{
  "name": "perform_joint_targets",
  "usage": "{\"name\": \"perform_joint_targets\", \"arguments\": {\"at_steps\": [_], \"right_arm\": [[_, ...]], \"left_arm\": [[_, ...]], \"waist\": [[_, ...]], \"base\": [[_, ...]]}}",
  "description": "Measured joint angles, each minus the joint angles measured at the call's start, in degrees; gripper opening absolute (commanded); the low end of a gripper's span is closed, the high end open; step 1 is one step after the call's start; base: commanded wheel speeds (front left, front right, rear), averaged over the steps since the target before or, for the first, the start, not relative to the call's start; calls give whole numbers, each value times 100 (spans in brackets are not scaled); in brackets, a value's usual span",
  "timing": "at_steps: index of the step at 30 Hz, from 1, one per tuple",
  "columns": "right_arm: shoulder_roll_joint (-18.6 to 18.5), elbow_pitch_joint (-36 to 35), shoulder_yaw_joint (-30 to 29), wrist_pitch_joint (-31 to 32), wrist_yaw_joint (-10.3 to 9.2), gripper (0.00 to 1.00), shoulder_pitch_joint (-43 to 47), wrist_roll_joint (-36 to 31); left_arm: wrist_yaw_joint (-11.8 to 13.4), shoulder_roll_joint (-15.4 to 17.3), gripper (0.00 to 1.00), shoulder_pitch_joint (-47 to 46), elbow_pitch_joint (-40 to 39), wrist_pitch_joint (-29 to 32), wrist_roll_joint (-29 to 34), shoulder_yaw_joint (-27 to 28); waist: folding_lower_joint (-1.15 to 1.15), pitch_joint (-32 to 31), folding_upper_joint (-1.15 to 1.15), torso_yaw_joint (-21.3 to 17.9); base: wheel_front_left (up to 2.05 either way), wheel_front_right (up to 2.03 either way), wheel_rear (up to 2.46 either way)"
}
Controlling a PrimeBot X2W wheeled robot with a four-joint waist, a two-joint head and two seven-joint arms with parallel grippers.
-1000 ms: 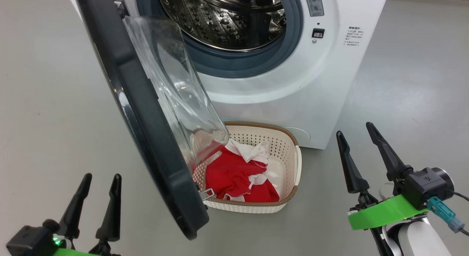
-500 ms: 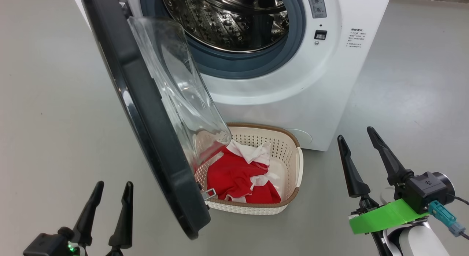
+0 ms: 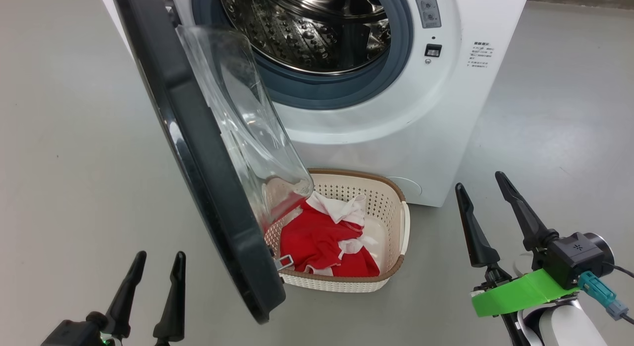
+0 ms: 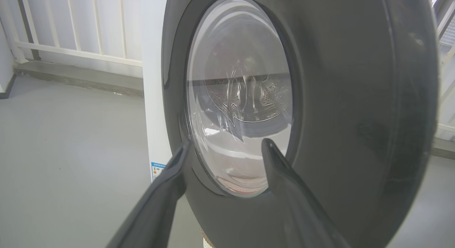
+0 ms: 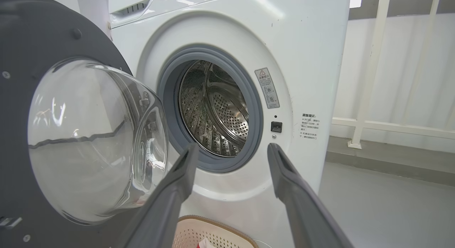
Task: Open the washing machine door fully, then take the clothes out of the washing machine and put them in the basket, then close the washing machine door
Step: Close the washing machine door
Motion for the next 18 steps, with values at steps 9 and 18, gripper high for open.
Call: {"name": "perform_joint_targets", "arguments": {"at_steps": [9, 18], "right_arm": [[0, 19, 8, 0, 0, 100, 0, 1], [1, 29, 11, 0, 0, 100, 0, 9]], "left_arm": [[5, 9, 100, 0, 13, 0, 171, 16], [2, -73, 100, -3, -70, 11, -107, 164]], "waist": [[0, -59, 0, 27], [0, -60, 0, 37]], "base": [[0, 0, 0], [0, 0, 0]]}}
